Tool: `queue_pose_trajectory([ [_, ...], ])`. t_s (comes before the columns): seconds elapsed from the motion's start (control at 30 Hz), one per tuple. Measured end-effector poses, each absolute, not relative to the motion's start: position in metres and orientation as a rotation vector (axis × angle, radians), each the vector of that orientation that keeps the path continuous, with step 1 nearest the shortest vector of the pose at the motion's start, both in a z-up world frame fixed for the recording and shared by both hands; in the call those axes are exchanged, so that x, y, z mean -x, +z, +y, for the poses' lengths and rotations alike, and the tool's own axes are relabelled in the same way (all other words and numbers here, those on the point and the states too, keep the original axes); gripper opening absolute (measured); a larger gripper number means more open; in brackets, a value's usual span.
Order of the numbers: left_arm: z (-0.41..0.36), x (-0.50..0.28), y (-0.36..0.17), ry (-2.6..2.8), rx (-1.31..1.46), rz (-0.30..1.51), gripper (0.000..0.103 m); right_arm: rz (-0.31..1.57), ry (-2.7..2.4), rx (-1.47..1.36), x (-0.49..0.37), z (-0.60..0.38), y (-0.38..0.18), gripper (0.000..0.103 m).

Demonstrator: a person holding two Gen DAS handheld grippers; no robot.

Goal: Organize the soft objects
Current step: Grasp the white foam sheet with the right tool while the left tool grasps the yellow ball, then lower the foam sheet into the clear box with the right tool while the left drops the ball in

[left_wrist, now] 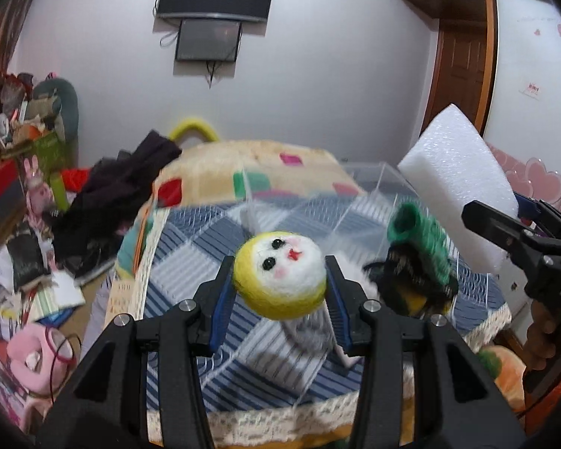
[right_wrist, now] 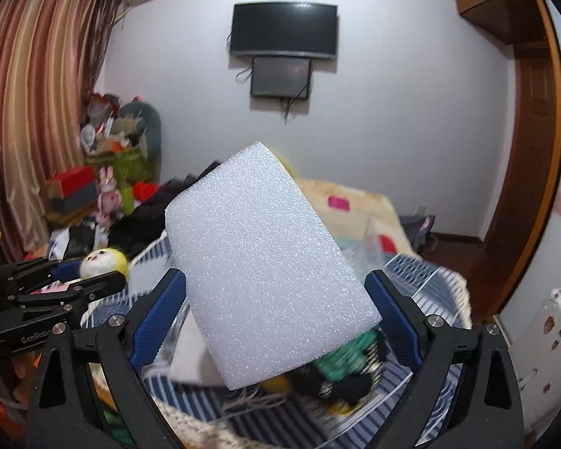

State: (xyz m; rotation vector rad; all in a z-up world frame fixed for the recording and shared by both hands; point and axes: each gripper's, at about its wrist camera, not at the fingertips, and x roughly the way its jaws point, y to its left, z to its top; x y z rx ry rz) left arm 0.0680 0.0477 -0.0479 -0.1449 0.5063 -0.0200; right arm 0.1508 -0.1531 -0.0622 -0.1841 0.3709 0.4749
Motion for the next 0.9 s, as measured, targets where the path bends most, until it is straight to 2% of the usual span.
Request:
queue_pose_trajectory([
  [0.23,0.049,-0.099,-0.021,-0.008,0.127,0.457,0.045,0.326,0.400,0.142,-0.173,-0.166,-0.043,0.096],
  [0.47,0.048,-0.140,-0.012,-0.018,0.125,0.481,0.045,0.348,0.341,0.119,-0.210,-0.170,-0.041,0.096],
  [0.9,0.032,-0.220,-0.058,-0.080,0.109,0.685,0.045,0.531,0.356,0.202,-0.265,-0.149,-0.082,0.096],
])
